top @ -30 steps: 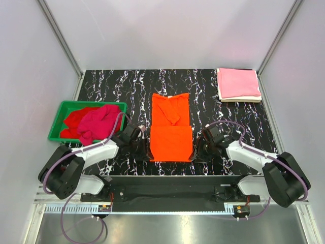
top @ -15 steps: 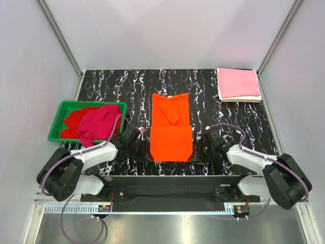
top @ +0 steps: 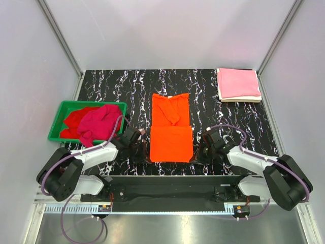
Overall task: Fold and stack the t-shirts
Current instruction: Fold the tshirt
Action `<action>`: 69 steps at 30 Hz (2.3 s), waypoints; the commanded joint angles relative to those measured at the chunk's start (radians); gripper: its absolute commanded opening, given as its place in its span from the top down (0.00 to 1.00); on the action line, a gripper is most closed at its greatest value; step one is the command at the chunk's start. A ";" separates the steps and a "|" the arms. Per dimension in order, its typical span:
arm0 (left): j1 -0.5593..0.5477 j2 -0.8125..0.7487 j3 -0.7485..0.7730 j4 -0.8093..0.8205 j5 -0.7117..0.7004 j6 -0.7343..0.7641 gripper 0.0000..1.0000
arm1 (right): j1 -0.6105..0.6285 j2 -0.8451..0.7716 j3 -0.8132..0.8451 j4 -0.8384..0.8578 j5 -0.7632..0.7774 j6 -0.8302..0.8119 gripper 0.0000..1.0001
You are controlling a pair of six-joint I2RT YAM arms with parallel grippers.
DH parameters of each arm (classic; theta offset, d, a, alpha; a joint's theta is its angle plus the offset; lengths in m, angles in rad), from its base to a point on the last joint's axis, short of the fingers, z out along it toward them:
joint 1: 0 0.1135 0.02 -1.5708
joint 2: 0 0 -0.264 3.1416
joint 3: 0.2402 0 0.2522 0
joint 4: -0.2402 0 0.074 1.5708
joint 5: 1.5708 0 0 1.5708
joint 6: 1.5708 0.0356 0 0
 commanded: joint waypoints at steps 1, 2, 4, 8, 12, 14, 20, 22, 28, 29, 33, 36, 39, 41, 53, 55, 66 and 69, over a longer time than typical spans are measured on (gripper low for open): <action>-0.005 -0.003 0.030 -0.056 -0.030 0.026 1.00 | 0.011 -0.040 0.000 -0.023 0.050 -0.017 1.00; -0.005 -0.017 0.049 -0.069 -0.033 0.030 1.00 | 0.011 -0.047 0.003 -0.041 0.056 -0.020 1.00; -0.008 -0.037 0.070 -0.116 -0.054 0.038 1.00 | 0.011 -0.077 0.013 -0.060 0.065 -0.028 1.00; -0.025 -0.109 0.118 -0.177 -0.087 0.041 1.00 | 0.016 -0.178 0.031 -0.139 0.090 -0.029 1.00; -0.061 -0.149 0.147 -0.202 -0.090 0.031 1.00 | 0.016 -0.263 0.065 -0.193 0.082 -0.022 1.00; -0.074 -0.175 0.171 -0.222 -0.097 0.020 1.00 | 0.016 -0.309 0.083 -0.244 0.093 -0.018 1.00; -0.078 -0.177 0.277 -0.286 -0.134 0.034 1.00 | 0.017 -0.318 0.177 -0.302 0.168 -0.057 1.00; -0.076 -0.143 0.346 -0.322 -0.166 0.058 1.00 | 0.017 -0.285 0.243 -0.311 0.180 -0.095 1.00; -0.024 -0.031 0.533 -0.398 -0.199 0.130 1.00 | 0.013 -0.133 0.434 -0.357 0.255 -0.178 1.00; 0.007 -0.016 0.553 -0.400 -0.196 0.138 1.00 | 0.011 -0.107 0.462 -0.362 0.255 -0.195 1.00; 0.074 0.066 0.656 -0.409 -0.165 0.188 1.00 | -0.020 0.047 0.636 -0.396 0.297 -0.273 1.00; 0.128 0.151 0.748 -0.423 -0.119 0.225 1.00 | -0.078 0.145 0.747 -0.414 0.263 -0.320 1.00; 0.165 0.227 0.849 -0.423 -0.096 0.253 1.00 | -0.133 0.228 0.855 -0.426 0.226 -0.363 1.00; 0.188 0.290 0.935 -0.426 -0.096 0.264 1.00 | -0.161 0.296 0.939 -0.434 0.203 -0.390 1.00; 0.303 0.687 1.402 -0.449 -0.067 0.299 1.00 | -0.259 0.718 1.387 -0.437 0.067 -0.479 0.99; 0.320 0.754 1.476 -0.446 -0.088 0.307 1.00 | -0.273 0.780 1.445 -0.439 0.039 -0.474 0.98; 0.406 1.142 1.824 -0.261 -0.012 0.313 0.61 | -0.372 1.225 1.888 -0.445 -0.082 -0.465 0.59; 0.426 1.147 1.802 -0.213 0.031 0.297 0.57 | -0.394 1.325 2.048 -0.535 -0.099 -0.479 0.53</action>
